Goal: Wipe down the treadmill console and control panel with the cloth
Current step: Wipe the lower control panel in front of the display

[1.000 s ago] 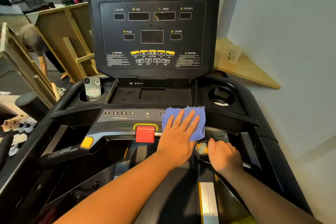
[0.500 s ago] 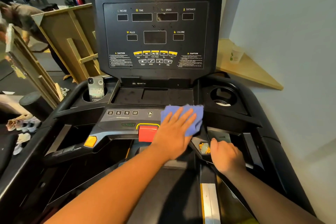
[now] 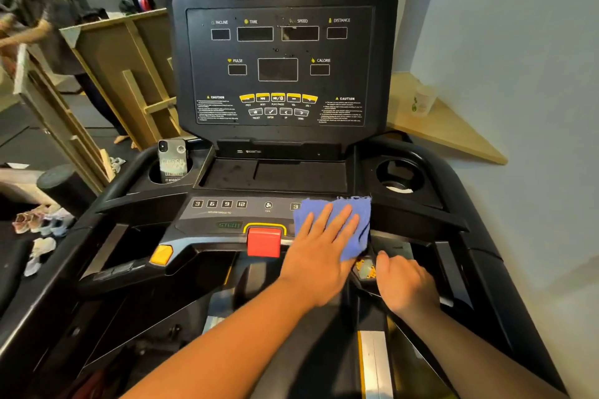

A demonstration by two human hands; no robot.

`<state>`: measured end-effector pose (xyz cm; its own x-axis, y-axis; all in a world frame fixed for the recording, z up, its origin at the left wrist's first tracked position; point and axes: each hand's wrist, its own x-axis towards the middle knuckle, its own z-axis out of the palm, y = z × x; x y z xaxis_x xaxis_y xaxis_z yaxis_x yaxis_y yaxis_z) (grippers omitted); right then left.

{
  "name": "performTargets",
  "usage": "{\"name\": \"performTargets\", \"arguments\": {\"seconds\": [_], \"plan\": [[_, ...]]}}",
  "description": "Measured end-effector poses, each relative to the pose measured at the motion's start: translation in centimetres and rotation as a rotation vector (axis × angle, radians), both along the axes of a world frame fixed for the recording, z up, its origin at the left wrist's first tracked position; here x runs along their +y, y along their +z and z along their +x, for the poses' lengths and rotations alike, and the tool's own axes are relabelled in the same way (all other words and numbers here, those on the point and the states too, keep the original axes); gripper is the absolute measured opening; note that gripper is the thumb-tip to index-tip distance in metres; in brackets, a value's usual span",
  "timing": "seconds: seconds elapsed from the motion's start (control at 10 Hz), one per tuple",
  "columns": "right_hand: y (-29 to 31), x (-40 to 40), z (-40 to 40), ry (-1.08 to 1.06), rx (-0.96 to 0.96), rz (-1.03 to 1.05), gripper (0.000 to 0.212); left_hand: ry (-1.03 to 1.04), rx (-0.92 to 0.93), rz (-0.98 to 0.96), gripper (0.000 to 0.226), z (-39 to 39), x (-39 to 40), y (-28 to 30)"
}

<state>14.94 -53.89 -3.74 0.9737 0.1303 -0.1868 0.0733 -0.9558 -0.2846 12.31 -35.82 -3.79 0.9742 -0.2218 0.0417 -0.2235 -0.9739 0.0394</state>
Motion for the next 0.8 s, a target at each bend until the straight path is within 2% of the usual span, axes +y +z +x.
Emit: {"name": "performTargets", "arguments": {"seconds": [0.1,0.2,0.3,0.4,0.5,0.6,0.7,0.8], "plan": [[0.5,0.2,-0.4,0.015,-0.053,-0.026,0.042,0.159,-0.049,-0.102,0.070,-0.5,4.8,0.4],[0.6,0.0,-0.4,-0.006,-0.009,0.030,0.038,0.396,-0.071,-0.185,0.078,-1.3,10.8,0.6],[0.5,0.1,-0.5,-0.013,0.023,0.069,0.034,0.596,-0.131,-0.301,0.073,-1.9,13.8,0.9],[0.4,-0.1,-0.4,0.049,-0.033,-0.050,0.036,0.741,-0.135,-0.284,0.071,-1.0,11.8,0.8],[0.2,0.1,-0.2,0.033,-0.059,-0.089,0.046,0.566,-0.071,-0.161,0.070,0.0,6.5,1.1],[-0.5,-0.1,0.0,0.043,-0.069,-0.084,0.048,0.271,-0.092,-0.058,0.074,0.1,0.7,0.2],[-0.7,-0.2,0.2,0.031,-0.061,-0.075,0.048,0.148,0.026,-0.030,0.073,0.0,-0.7,0.7],[-0.5,0.0,0.2,0.046,-0.064,-0.071,0.048,0.085,-0.092,-0.004,0.069,-0.2,3.3,0.6]]}}
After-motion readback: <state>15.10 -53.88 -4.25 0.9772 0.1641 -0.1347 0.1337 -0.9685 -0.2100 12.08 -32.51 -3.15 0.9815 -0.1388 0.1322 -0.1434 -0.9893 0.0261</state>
